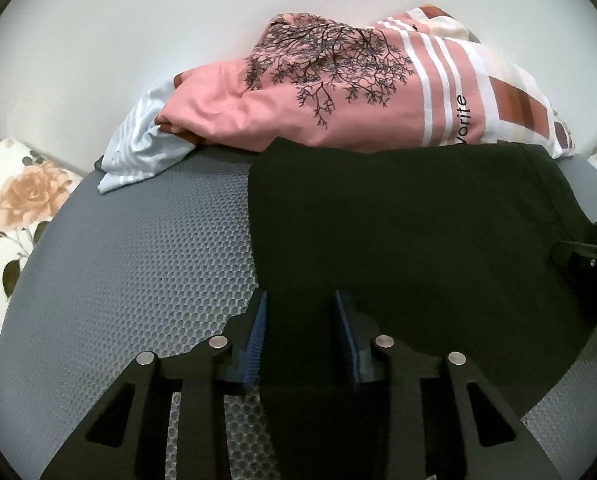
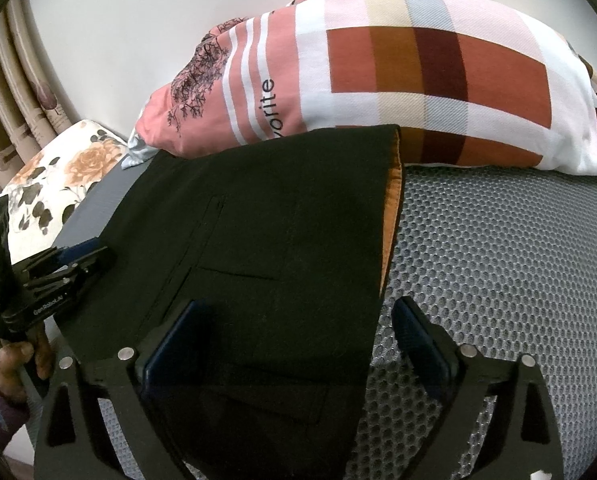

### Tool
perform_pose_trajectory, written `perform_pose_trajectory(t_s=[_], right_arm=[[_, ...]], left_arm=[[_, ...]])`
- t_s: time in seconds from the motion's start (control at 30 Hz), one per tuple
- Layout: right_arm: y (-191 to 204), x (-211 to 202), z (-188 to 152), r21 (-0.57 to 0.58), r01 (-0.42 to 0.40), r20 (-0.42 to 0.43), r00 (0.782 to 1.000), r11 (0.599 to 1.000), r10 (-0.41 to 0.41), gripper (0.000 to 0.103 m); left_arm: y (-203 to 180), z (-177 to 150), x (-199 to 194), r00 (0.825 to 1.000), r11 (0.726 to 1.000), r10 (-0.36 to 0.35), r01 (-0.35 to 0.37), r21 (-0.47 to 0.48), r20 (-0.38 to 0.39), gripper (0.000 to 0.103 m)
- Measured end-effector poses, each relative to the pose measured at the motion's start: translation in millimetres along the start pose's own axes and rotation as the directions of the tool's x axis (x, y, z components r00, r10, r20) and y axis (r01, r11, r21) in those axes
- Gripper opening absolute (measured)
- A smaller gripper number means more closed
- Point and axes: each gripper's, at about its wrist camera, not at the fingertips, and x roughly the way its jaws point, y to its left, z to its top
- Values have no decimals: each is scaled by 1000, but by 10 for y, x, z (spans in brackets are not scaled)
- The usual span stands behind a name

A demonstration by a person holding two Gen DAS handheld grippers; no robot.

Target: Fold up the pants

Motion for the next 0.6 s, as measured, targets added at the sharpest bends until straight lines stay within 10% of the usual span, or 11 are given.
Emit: perform_pose_trajectory(t_s=[0.6], right_arm=[[-6, -4, 0, 1, -1, -1, 1000, 1000, 1, 95]], left_arm=[[46, -9, 11, 1000, 1000, 10, -10, -26, -4, 22]])
